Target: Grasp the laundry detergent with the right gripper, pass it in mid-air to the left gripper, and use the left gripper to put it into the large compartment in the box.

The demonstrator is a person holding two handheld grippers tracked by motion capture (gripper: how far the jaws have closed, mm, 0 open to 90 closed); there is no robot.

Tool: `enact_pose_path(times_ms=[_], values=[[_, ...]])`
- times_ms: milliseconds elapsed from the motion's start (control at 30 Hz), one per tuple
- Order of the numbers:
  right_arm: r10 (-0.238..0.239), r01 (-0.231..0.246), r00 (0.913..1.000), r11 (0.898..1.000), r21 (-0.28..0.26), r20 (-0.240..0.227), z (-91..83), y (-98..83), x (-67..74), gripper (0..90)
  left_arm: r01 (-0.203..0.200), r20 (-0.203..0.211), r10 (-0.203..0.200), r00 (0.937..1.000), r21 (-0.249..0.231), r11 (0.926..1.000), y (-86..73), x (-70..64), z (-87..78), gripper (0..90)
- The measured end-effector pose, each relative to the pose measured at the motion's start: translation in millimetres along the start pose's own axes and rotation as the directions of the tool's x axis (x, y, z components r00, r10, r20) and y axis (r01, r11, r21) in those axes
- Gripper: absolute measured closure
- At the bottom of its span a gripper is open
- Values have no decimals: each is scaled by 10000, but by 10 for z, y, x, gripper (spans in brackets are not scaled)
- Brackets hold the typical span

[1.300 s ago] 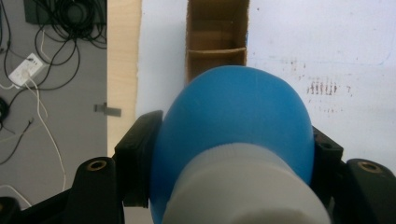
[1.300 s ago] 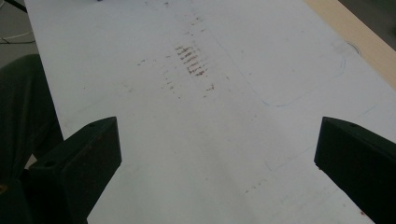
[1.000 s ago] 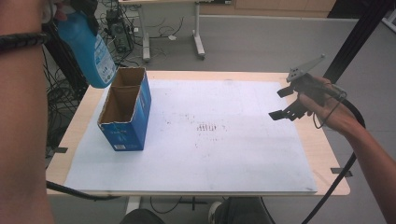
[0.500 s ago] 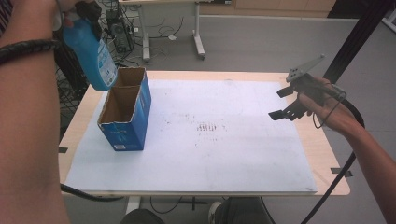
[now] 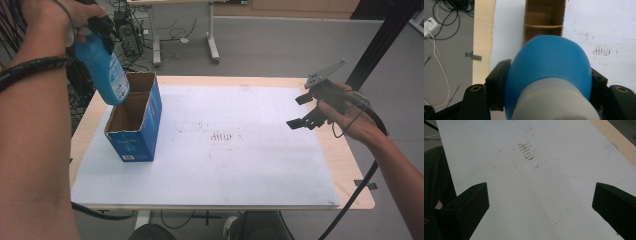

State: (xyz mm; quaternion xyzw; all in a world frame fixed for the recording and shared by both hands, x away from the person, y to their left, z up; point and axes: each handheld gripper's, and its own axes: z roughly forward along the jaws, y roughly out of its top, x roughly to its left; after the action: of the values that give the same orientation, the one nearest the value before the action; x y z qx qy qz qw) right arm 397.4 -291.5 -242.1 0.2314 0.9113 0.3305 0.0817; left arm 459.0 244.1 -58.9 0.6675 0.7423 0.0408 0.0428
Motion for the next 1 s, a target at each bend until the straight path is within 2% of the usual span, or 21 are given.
enact_pose_path(times_ms=[567,1000], values=[[23,-24,10000,10000,32,29,17,5,-4,10,-91,162,87,9998,266,9996,11,20,396,355],[9,-10,10000,9999,121,58,49,-5,3,9,-165,297,157,9994,255,9995,0,30,592,355]])
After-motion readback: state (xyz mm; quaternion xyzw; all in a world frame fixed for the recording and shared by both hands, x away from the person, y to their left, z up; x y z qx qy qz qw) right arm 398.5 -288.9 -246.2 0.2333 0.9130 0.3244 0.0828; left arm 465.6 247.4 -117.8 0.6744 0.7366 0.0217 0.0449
